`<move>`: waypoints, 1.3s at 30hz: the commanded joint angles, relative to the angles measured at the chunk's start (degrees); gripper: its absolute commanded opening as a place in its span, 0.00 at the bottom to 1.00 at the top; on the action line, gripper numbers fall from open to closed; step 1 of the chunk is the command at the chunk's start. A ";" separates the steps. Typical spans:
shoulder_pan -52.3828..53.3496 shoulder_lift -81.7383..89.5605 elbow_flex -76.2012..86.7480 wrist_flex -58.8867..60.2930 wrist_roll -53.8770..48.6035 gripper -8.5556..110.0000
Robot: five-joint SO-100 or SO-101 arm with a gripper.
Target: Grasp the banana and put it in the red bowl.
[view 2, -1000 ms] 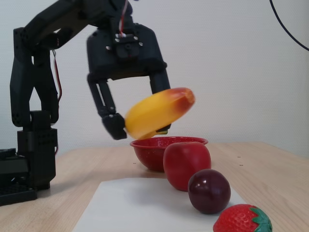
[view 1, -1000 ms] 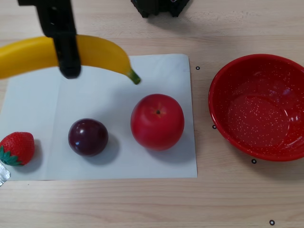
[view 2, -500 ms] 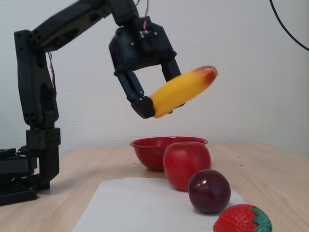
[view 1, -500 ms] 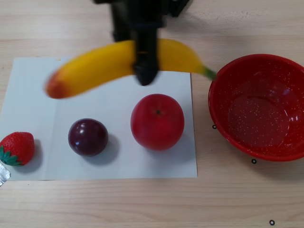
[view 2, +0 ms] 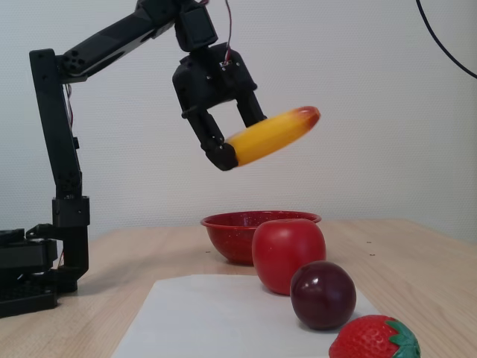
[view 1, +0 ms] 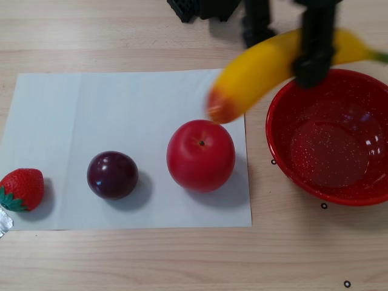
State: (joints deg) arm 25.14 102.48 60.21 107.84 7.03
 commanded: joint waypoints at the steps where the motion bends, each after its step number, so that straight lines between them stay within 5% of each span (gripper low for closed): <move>1: 3.08 7.65 -8.00 1.41 -2.37 0.07; 12: 13.45 3.87 -3.69 -7.21 -10.55 0.07; 39: 11.69 3.78 32.52 -65.39 -5.10 0.08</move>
State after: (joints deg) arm 37.44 101.34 95.27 47.81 0.70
